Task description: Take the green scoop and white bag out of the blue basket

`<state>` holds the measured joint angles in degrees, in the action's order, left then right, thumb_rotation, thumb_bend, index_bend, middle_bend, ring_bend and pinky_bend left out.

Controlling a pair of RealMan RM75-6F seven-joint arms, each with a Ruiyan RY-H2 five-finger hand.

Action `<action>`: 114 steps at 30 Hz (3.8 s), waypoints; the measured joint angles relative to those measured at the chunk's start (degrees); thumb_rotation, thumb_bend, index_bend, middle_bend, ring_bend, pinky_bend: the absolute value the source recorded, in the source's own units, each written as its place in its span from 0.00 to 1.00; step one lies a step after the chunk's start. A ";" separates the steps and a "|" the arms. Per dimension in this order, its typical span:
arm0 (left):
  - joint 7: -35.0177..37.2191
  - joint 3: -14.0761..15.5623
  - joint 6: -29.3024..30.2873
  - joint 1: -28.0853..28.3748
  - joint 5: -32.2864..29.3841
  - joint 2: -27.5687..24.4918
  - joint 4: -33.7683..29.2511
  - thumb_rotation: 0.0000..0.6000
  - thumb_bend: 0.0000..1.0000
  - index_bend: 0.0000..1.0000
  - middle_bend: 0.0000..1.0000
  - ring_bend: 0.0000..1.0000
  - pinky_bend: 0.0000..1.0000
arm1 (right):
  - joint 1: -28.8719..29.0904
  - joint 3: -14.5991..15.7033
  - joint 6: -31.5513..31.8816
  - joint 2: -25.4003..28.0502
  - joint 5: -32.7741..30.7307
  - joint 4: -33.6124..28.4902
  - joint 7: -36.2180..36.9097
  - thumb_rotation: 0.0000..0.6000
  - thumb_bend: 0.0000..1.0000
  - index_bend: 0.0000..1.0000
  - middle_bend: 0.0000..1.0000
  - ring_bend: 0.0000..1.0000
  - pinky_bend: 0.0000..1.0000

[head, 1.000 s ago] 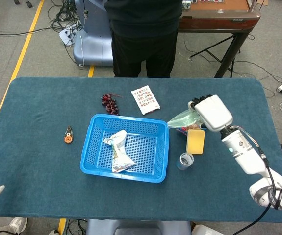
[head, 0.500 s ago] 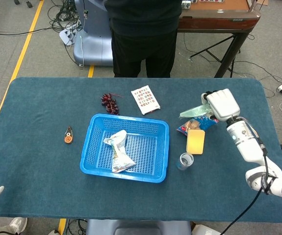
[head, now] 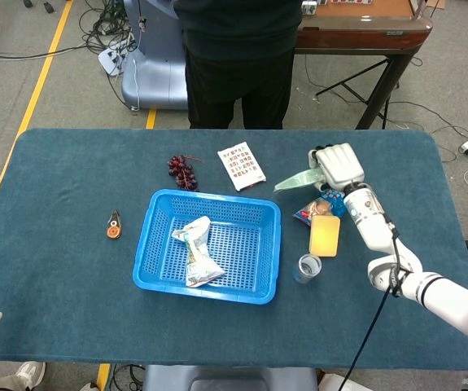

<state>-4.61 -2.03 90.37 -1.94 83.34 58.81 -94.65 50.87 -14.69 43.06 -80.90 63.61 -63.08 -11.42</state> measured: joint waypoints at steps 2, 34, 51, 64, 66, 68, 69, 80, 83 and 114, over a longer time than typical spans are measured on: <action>0.05 0.00 -0.07 -0.05 -0.16 0.03 0.25 1.00 0.15 0.19 0.14 0.15 0.16 | -0.27 0.34 -0.40 0.69 -0.01 -1.51 0.15 1.00 0.20 0.16 0.26 0.24 0.38; -0.19 0.29 1.20 -0.69 1.23 -1.39 -0.74 1.00 0.15 0.19 0.14 0.15 0.16 | 0.29 2.11 0.64 18.34 15.83 -40.40 -2.41 1.00 0.16 0.00 0.19 0.11 0.24; -1.17 0.80 0.95 -0.59 2.40 -1.58 -1.48 1.00 0.15 0.19 0.14 0.15 0.16 | 15.53 3.79 -9.98 -0.98 6.58 -26.55 -16.18 1.00 0.00 0.00 0.14 0.11 0.24; -1.31 0.90 0.54 -0.62 1.95 -1.26 -1.15 1.00 0.15 0.19 0.14 0.15 0.16 | 20.64 6.72 -11.31 -11.55 5.35 -15.11 -20.66 1.00 0.00 0.00 0.08 0.04 0.15; -1.21 0.91 0.53 -0.71 1.76 -1.23 -0.98 1.00 0.15 0.19 0.14 0.15 0.16 | 21.23 6.97 -11.48 -13.04 5.12 -13.33 -20.85 1.00 0.00 0.00 0.08 0.04 0.15; -1.13 0.95 0.45 -0.77 1.60 -1.18 -0.87 1.00 0.15 0.19 0.14 0.15 0.16 | 21.76 7.29 -11.78 -14.40 4.79 -11.63 -21.09 1.00 0.00 0.00 0.08 0.04 0.15; -1.09 0.96 0.42 -0.78 1.57 -1.15 -0.82 1.00 0.15 0.19 0.14 0.15 0.16 | 21.98 7.45 -11.88 -14.97 4.66 -10.91 -21.24 1.00 0.00 0.00 0.08 0.04 0.15; -0.46 0.95 0.43 -1.00 1.26 -0.97 -0.18 1.00 0.15 0.19 0.14 0.15 0.16 | 23.20 7.61 -11.07 -19.32 2.52 -5.15 -21.18 1.00 0.18 0.42 0.43 0.32 0.40; -0.23 0.94 0.48 -1.10 1.13 -0.89 0.04 1.00 0.15 0.19 0.14 0.15 0.16 | 22.92 7.52 -9.60 -20.03 3.11 -4.09 -20.58 1.00 0.24 0.55 0.51 0.41 0.52; 0.56 0.35 0.50 -0.07 2.79 -0.78 -0.45 1.00 0.15 0.19 0.14 0.15 0.16 | 5.64 3.24 13.32 12.35 14.19 -33.57 -5.14 1.00 0.35 0.66 0.59 0.57 0.71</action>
<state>-4.05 -1.69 90.87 -2.01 86.13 58.03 -95.10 56.51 -11.46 56.38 -68.54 77.80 -96.65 -16.56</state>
